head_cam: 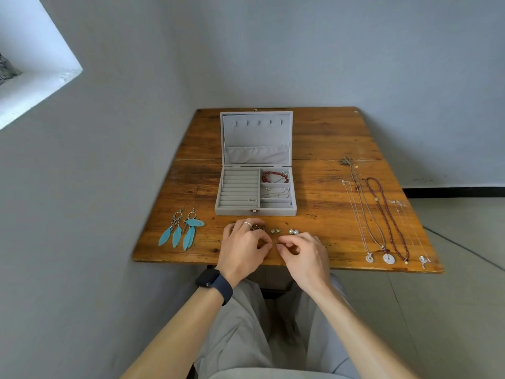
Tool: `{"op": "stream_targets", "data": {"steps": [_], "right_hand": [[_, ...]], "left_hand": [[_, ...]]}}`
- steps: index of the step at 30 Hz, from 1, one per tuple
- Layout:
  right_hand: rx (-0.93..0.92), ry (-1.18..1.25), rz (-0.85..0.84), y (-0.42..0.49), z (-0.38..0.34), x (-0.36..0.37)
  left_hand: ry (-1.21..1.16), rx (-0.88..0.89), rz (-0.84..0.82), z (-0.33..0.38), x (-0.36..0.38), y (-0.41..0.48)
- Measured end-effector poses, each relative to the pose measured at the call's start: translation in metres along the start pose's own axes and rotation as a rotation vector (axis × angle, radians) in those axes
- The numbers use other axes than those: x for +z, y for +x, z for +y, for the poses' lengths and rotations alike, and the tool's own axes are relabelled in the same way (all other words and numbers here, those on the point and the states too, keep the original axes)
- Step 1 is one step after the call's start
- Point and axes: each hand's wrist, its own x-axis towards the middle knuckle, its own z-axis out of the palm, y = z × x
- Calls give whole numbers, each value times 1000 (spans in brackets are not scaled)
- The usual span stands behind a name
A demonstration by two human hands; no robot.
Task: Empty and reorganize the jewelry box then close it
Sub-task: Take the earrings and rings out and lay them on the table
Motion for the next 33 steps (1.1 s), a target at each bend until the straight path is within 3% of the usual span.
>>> {"op": "stream_targets", "data": {"steps": [33], "right_hand": [[-61, -108, 102, -7, 1, 9]], "left_hand": [[42, 11, -34, 4, -3, 1]]}}
